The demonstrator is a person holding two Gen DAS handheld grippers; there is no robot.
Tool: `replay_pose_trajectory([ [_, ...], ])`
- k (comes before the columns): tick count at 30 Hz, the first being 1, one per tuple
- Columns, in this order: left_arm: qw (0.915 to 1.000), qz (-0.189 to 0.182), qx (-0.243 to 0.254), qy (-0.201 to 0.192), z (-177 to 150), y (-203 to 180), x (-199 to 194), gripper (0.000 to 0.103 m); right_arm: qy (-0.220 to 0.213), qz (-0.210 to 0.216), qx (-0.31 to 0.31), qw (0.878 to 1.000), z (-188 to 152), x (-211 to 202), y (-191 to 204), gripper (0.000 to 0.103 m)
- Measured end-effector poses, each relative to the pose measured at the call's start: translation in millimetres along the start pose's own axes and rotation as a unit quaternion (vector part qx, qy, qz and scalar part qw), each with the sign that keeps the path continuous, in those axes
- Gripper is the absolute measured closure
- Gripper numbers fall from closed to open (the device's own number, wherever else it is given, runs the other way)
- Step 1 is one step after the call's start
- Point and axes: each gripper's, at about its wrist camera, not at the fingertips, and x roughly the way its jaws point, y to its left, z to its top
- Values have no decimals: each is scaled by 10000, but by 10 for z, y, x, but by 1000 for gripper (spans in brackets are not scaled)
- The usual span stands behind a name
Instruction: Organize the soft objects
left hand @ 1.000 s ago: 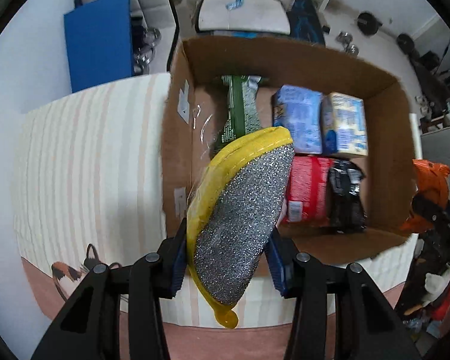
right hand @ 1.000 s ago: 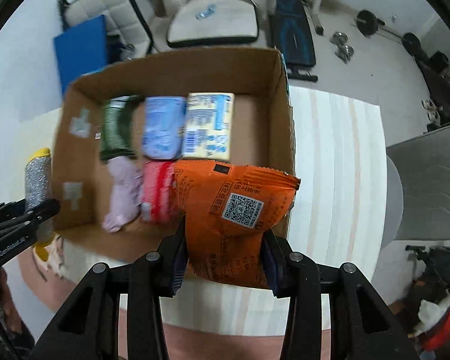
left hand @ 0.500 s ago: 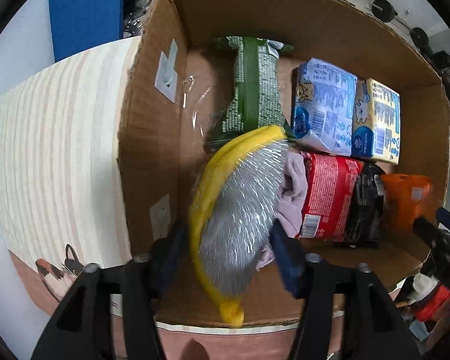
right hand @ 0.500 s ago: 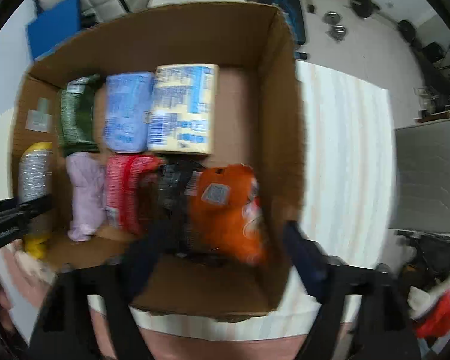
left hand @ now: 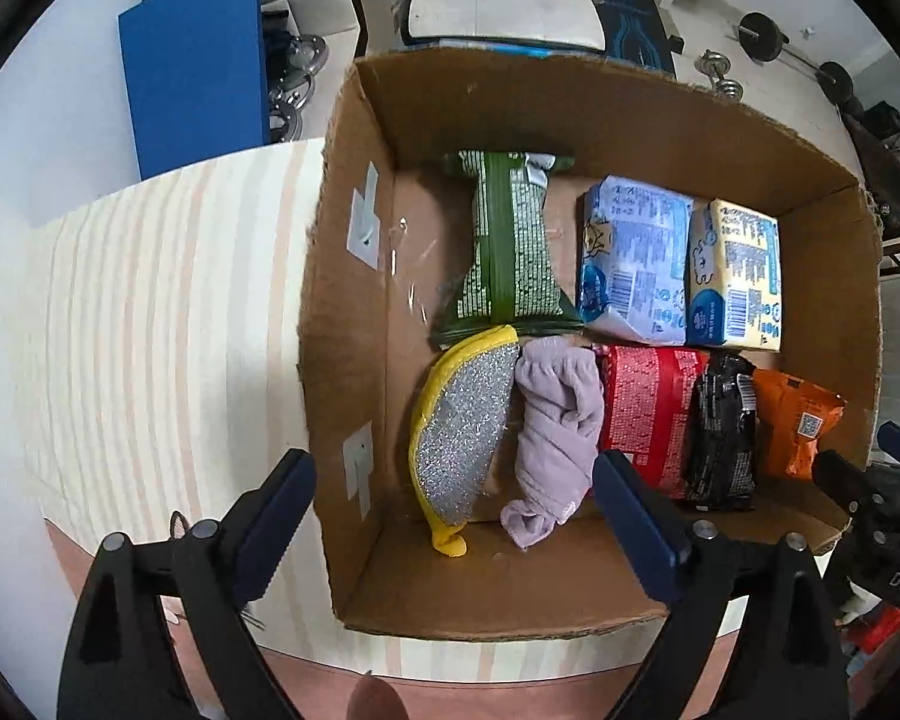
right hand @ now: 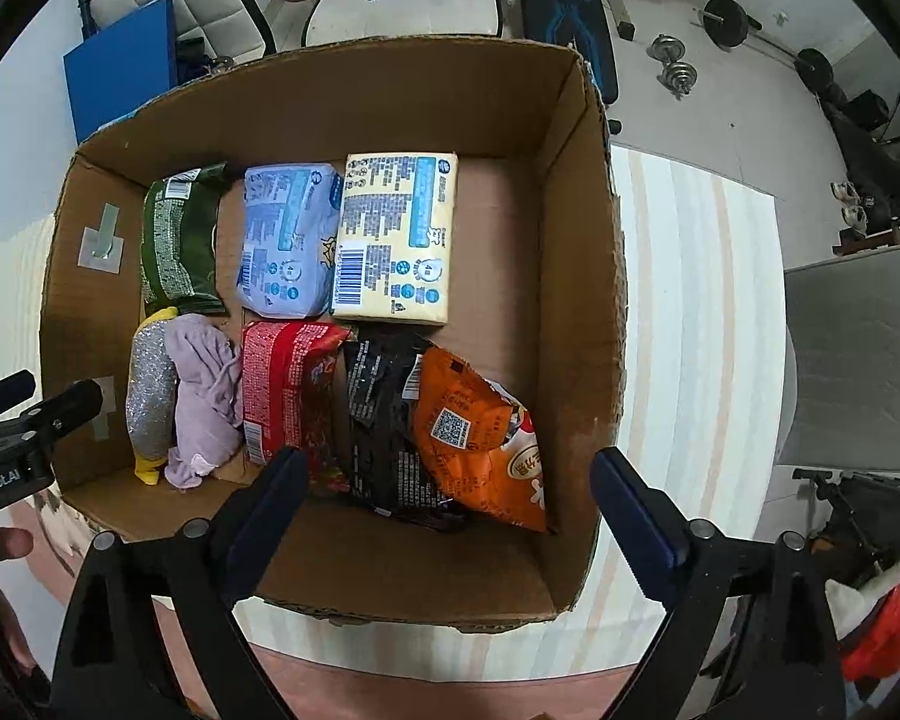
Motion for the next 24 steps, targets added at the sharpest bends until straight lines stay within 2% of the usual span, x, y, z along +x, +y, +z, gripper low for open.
replay_pose_trajectory([
  [5,9998,-96,-3,-146,-95,-55,-123,9,-66,-17,-42,10000,-64,-60,23,6],
  [9,9977,168,81,-651,-283,-141,-310,9,-343,-40,-4,9994,-164,-168,46,6],
  [12,9960,244,93,-850,-415,-190,-352,9,-563,-30,-2,9984,-269,-269,80,6],
  [19,9943,109,-82,-1060,-706,-228,-439,9,-865,-3,-44,9962,-523,-446,175,6],
  [24,9912,206,-52,-1303,-859,-279,-610,9,-966,83,12,9953,-690,-565,149,6],
])
